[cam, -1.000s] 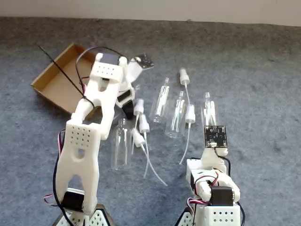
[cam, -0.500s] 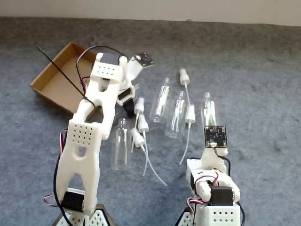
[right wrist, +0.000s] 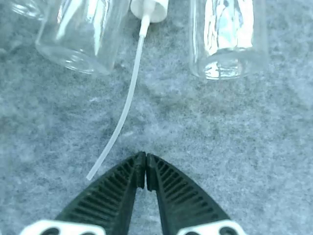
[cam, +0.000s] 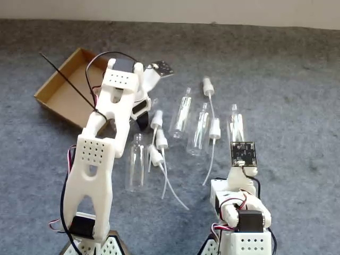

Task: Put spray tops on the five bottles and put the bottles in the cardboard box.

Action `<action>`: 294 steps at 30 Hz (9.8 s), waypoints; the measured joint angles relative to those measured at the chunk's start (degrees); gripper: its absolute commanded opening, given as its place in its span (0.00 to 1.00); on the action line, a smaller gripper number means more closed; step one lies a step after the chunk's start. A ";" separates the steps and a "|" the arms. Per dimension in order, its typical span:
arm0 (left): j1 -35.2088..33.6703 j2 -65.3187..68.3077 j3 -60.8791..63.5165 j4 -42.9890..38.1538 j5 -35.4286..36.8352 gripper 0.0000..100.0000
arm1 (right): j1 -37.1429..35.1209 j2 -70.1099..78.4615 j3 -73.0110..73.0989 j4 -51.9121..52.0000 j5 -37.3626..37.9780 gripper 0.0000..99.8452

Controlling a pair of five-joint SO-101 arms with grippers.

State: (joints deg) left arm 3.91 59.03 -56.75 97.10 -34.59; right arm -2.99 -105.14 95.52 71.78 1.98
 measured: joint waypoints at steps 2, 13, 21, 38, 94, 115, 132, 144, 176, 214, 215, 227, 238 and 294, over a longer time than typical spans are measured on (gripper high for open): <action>0.00 0.09 -1.67 1.05 0.00 0.13 | 0.00 0.00 0.00 0.00 0.00 0.01; 0.70 0.09 -12.40 2.46 11.52 0.13 | 0.00 0.00 0.00 0.00 0.00 0.01; 8.00 -1.23 -12.40 2.81 15.12 0.13 | 0.00 0.00 0.00 0.00 0.00 0.01; 11.16 -39.74 24.53 2.90 15.21 0.13 | 0.00 0.00 0.00 0.00 0.00 0.01; 5.19 -163.08 140.40 -50.11 27.87 0.13 | 0.00 0.00 0.00 0.00 0.00 0.01; 5.19 -163.08 152.62 -66.81 35.08 0.13 | 0.00 0.00 0.00 -2.29 0.00 0.01; 5.19 -163.08 152.62 -67.08 35.08 0.13 | 6.86 0.00 -2.46 -19.43 6.15 0.01; 5.19 -163.08 152.62 -67.08 35.08 0.13 | 10.55 7.30 -19.87 -15.30 12.84 0.01; 5.19 -163.08 152.62 -67.08 35.08 0.13 | -2.29 88.09 -75.08 -3.25 4.40 0.10; 5.19 -163.08 152.62 -67.08 35.08 0.13 | -3.34 124.75 -92.48 -3.16 -0.44 0.11; 5.19 -163.08 152.62 -67.08 35.08 0.13 | -3.34 124.75 -92.48 -3.34 -0.44 0.11; 5.19 -163.08 152.62 -67.08 35.08 0.13 | -4.57 125.27 -92.48 -3.69 -0.44 0.17; 5.19 -163.08 152.62 -67.08 35.08 0.13 | -5.19 125.71 -92.48 -3.96 -0.44 0.08; 42.11 -163.08 152.62 -63.03 35.08 0.13 | -5.36 48.70 -92.75 13.19 -0.62 0.01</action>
State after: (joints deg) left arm 46.02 -104.04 95.87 34.07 0.48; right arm -8.35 -56.44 2.77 84.97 1.36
